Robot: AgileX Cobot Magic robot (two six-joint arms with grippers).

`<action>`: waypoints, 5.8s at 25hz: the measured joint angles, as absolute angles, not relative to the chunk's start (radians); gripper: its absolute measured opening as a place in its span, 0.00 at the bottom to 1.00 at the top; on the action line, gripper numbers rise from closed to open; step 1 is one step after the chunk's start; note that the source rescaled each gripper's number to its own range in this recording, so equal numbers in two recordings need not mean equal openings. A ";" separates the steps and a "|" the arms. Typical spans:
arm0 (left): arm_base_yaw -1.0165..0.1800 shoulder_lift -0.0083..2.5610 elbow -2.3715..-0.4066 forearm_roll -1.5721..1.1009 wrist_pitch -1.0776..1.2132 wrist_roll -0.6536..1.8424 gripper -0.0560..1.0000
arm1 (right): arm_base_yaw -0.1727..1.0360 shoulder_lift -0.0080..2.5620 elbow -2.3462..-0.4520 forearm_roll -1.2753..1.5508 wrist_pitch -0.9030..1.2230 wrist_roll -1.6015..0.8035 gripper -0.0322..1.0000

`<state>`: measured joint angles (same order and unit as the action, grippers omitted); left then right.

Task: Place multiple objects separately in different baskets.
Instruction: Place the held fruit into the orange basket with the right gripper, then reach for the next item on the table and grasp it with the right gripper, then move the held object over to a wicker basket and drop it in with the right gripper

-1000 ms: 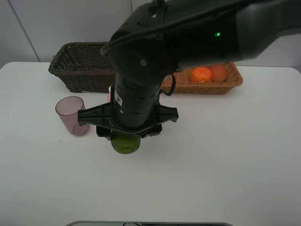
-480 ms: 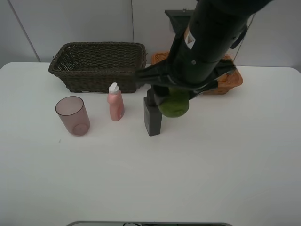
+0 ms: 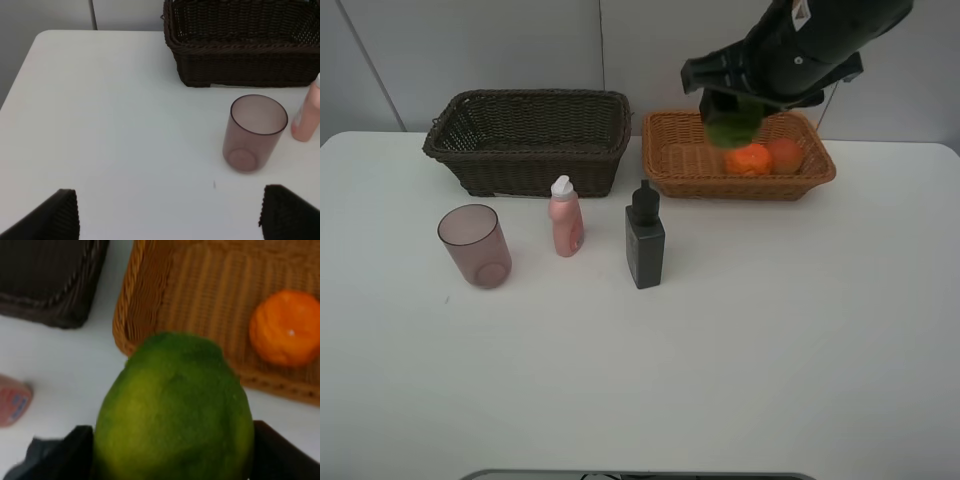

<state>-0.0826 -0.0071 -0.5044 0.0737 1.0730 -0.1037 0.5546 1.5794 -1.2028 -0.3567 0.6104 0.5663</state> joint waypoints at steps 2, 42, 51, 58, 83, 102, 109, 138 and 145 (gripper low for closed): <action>-0.083 -0.007 -0.504 0.074 1.073 -0.104 0.92 | 0.517 1.625 -1.206 -0.362 0.524 0.565 0.57; -0.083 -0.007 -0.504 0.074 1.073 -0.104 0.92 | 0.346 2.103 -1.423 -0.543 0.178 0.564 0.85; -0.083 -0.007 -0.504 0.074 1.073 -0.104 0.92 | 0.346 2.049 -1.423 -0.517 0.280 0.564 0.87; -0.083 -0.007 -0.504 0.074 1.073 -0.104 0.92 | 0.346 1.893 -1.423 -0.309 0.533 0.390 0.87; -0.083 -0.007 -0.504 0.074 1.073 -0.104 0.92 | 0.692 1.743 -1.423 -0.079 0.926 0.149 0.96; -0.083 -0.007 -0.504 0.074 1.073 -0.104 0.92 | 0.729 1.906 -1.423 -0.158 0.819 0.376 1.00; -0.083 -0.007 -0.504 0.074 1.073 -0.104 0.92 | 0.729 1.962 -1.423 -0.176 0.814 0.411 1.00; -0.083 -0.007 -0.504 0.074 1.073 -0.104 0.92 | 0.729 2.050 -1.424 -0.167 0.793 0.411 0.08; -0.083 -0.007 -0.504 0.074 1.073 -0.104 0.92 | 0.729 2.050 -1.424 -0.166 0.792 0.411 0.08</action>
<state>-0.0826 -0.0071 -0.5044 0.0737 1.0730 -0.1037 0.7290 2.0498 -1.4237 -0.1658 0.7919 0.4115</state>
